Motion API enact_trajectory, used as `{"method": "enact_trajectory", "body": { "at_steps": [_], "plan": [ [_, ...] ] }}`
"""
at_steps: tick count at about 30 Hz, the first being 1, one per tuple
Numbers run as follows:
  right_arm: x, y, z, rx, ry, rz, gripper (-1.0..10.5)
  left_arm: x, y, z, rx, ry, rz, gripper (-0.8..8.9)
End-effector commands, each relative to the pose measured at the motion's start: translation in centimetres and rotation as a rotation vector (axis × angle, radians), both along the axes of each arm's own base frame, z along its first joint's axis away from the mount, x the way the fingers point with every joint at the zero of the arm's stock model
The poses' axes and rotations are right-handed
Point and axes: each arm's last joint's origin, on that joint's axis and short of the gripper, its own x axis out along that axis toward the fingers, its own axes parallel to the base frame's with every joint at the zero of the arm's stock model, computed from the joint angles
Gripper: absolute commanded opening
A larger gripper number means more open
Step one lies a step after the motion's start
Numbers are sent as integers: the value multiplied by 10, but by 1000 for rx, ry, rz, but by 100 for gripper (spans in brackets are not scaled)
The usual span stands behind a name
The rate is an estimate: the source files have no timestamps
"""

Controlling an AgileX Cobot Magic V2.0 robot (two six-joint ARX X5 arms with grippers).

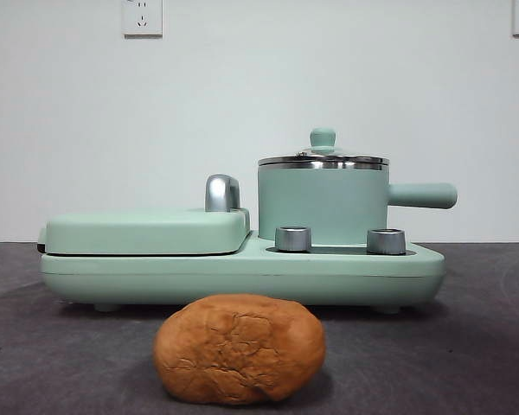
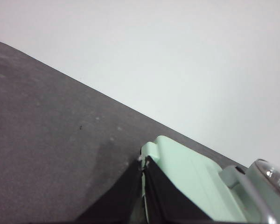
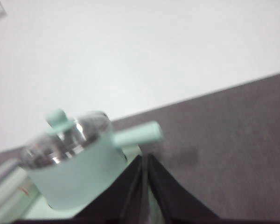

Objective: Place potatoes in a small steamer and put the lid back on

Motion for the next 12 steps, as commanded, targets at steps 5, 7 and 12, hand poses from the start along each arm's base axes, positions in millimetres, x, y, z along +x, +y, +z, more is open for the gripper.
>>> {"method": "enact_trajectory", "body": {
  "at_steps": [5, 7, 12],
  "plan": [
    [-12, 0, 43, -5, -2, 5, 15, -9, -2, 41, 51, 33, -82, 8],
    [-13, 0, 54, -31, -2, 21, 15, -10, -3, 53, 80, 45, -105, 8],
    [-13, 2, 81, -101, 34, 81, 16, -9, -6, 83, 185, 73, -196, 8]
  ]
}}
